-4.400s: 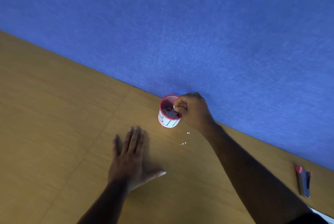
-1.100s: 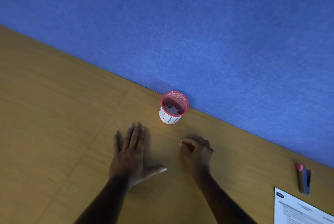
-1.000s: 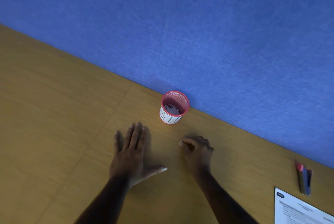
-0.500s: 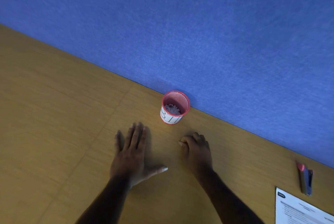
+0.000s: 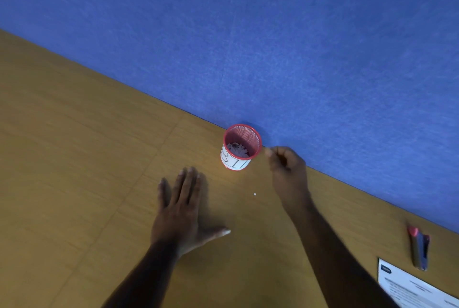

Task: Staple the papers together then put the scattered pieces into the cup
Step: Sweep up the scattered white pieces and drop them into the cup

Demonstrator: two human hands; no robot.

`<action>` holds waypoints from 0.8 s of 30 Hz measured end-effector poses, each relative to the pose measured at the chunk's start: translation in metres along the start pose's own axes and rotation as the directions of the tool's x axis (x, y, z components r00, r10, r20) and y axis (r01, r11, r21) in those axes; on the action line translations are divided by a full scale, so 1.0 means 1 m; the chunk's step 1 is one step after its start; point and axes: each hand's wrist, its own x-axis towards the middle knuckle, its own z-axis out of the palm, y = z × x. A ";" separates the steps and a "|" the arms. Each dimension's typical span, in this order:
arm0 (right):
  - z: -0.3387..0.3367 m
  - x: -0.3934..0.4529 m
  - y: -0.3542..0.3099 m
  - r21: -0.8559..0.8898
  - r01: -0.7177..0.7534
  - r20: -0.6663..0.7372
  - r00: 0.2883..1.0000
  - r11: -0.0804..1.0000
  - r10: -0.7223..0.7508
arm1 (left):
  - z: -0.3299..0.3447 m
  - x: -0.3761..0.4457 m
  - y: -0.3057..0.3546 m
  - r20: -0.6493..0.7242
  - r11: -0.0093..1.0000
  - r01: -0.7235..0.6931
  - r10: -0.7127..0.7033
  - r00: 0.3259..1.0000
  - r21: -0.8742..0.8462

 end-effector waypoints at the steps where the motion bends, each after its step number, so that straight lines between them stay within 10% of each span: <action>1: 0.000 0.006 -0.011 0.004 0.039 0.001 0.999 0.999 -0.039 | 0.000 0.000 0.000 0.003 1.000 0.001 -0.001 1.000 0.003; 8: 0.022 0.038 -0.038 -0.296 0.298 0.144 0.953 0.908 -0.266 | 0.002 0.000 -0.002 0.014 1.000 -0.004 0.004 1.000 0.010; 24: 0.022 0.041 -0.035 -0.367 0.231 0.141 0.971 0.901 -0.192 | 0.000 0.001 0.000 0.001 1.000 -0.006 0.006 1.000 0.016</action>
